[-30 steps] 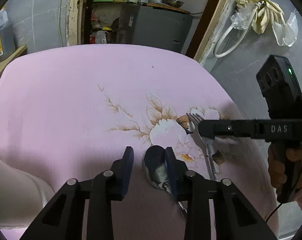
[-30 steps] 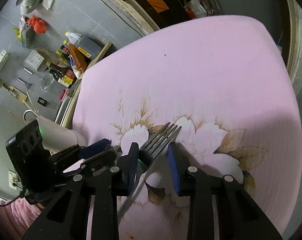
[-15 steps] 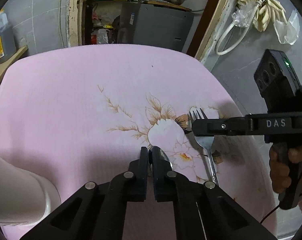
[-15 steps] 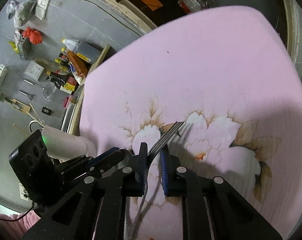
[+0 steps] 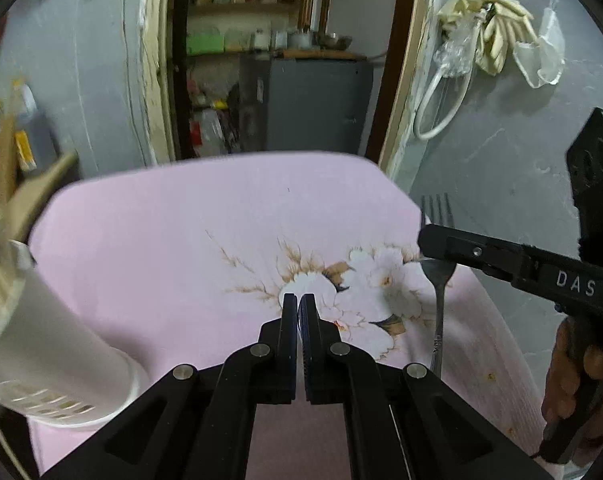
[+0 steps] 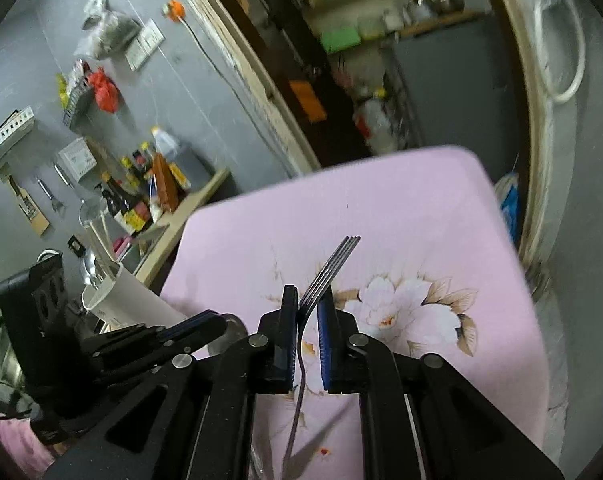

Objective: Organize utensils
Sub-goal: 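Lift the spoon and fork and carry both over the white basket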

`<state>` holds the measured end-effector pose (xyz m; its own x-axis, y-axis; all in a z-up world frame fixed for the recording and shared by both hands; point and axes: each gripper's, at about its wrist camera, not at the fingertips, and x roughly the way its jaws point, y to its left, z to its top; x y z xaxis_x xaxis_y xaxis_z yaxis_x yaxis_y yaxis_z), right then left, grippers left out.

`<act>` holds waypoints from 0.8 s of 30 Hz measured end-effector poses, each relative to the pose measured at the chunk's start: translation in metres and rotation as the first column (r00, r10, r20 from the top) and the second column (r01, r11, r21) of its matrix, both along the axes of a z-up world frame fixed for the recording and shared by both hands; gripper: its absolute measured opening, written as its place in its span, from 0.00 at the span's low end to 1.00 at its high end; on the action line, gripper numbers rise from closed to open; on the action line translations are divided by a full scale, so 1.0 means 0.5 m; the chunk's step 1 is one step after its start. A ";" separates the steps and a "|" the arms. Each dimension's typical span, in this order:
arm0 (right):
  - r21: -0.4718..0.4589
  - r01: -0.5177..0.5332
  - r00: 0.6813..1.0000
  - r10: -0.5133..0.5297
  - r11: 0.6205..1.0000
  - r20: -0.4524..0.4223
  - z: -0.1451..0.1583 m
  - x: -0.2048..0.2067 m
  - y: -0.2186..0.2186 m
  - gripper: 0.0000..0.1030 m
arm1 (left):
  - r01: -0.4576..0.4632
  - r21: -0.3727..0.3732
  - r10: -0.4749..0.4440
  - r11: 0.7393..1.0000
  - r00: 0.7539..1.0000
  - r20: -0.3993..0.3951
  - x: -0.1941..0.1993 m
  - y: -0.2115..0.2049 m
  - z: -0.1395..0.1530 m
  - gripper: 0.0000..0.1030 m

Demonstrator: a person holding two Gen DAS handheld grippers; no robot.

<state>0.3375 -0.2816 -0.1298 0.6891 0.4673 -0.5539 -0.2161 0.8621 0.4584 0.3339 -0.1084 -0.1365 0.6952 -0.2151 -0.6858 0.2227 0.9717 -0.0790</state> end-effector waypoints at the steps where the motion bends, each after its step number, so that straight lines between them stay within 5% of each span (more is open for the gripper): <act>1: -0.010 0.014 1.000 -0.014 1.000 0.018 0.012 -0.007 -0.001 0.08 | -0.005 0.008 0.005 1.000 1.000 0.024 -0.011 0.001 0.011 0.03; 10: -0.062 0.090 0.983 -0.079 0.994 0.165 0.127 -0.091 0.021 0.02 | -0.051 0.026 0.045 0.998 0.980 0.194 -0.099 0.028 0.099 0.03; 24: 0.002 0.090 0.944 -0.086 0.996 0.319 0.259 -0.152 0.138 0.02 | -0.102 -0.041 0.110 0.994 0.954 0.278 -0.174 0.188 0.228 0.03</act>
